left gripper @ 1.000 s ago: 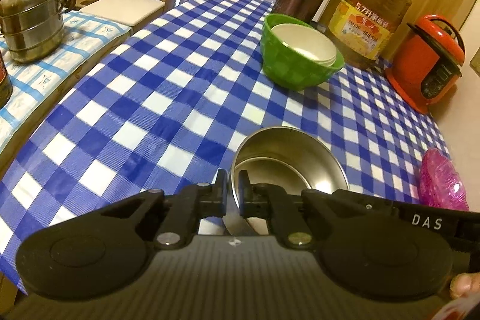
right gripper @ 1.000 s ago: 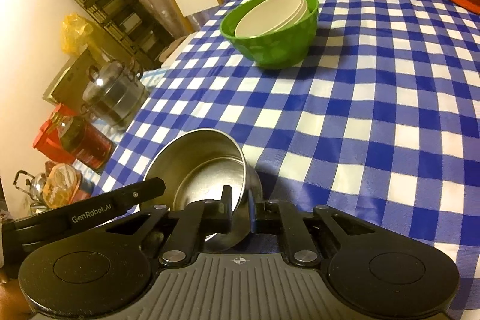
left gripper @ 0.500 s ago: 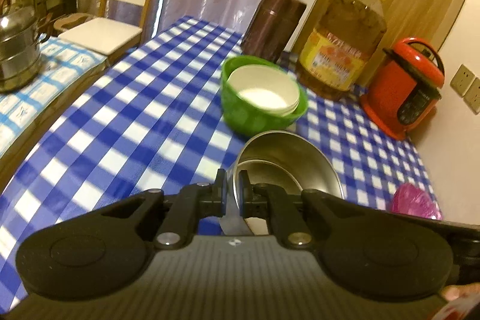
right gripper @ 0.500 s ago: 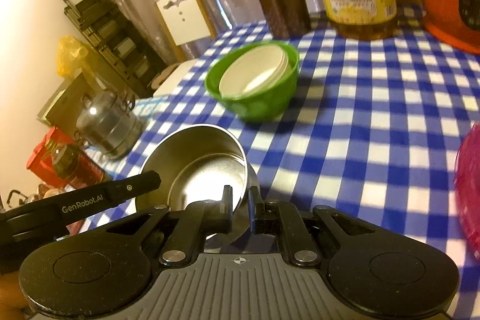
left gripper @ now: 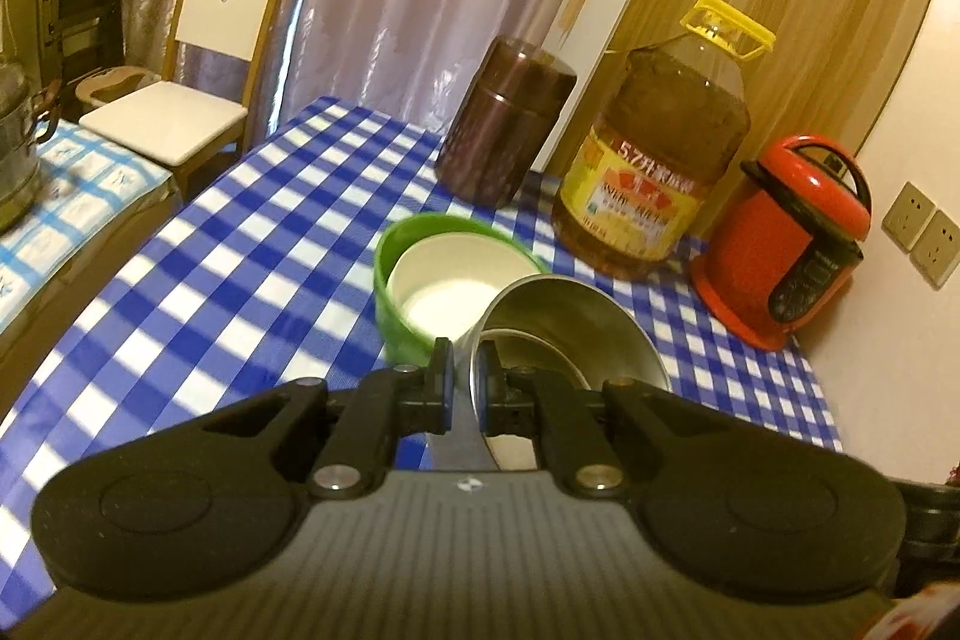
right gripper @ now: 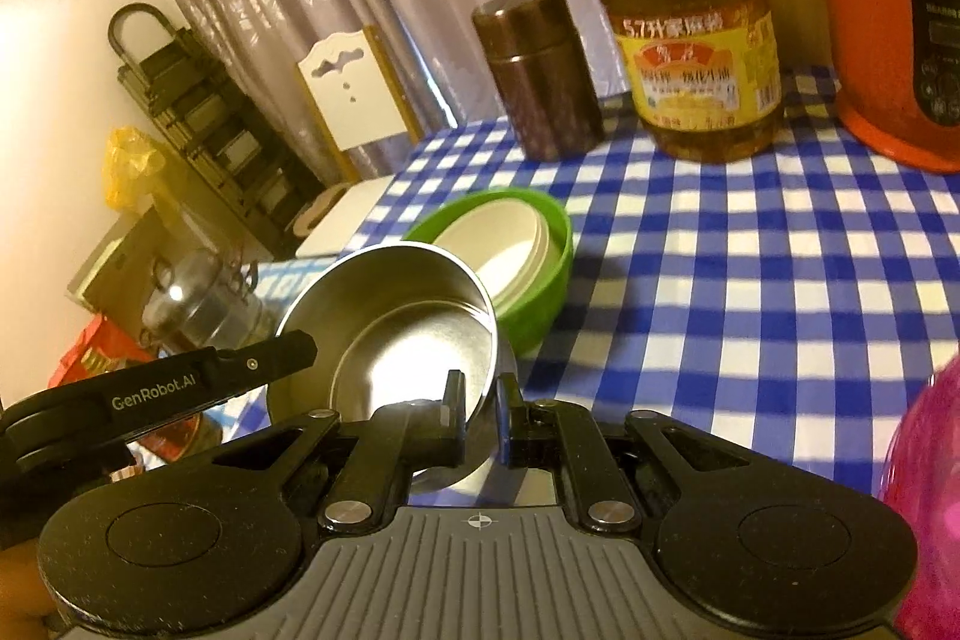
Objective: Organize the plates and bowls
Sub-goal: 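Lift the steel bowl with both grippers and carry it toward the green bowl, then lower the steel bowl into the cream bowl inside the green bowl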
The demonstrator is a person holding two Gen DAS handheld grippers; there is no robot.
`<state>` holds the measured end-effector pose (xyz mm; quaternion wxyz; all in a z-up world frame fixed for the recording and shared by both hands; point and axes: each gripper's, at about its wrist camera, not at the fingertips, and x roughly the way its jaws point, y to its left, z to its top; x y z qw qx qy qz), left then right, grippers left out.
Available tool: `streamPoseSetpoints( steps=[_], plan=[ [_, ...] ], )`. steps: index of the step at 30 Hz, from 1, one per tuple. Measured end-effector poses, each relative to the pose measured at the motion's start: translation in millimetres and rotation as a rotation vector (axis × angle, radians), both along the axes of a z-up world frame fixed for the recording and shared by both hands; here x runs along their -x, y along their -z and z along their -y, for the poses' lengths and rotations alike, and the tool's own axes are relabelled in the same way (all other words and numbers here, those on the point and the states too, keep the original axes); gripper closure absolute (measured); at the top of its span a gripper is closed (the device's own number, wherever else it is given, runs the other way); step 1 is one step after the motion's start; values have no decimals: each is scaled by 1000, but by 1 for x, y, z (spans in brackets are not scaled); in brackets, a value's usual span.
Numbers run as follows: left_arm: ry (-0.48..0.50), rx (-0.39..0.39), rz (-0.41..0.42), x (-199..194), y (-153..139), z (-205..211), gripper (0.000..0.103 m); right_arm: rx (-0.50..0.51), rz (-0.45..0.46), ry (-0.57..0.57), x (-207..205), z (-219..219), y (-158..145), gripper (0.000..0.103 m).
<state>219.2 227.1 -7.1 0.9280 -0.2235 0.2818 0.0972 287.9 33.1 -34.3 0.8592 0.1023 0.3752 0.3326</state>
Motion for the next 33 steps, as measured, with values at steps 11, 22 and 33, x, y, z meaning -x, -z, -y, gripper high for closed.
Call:
streamPoseSetpoints(
  steps=[11, 22, 33],
  plan=[
    [9, 7, 31, -40, -7, -9, 97, -16, 25, 34, -43, -5, -11, 94],
    [0, 30, 38, -69, -3, -26, 97, 10, 42, 41, -70, -22, -12, 95],
    [-49, 80, 32, -86, 13, -46, 97, 32, 52, 32, -96, -44, -10, 95]
  ],
)
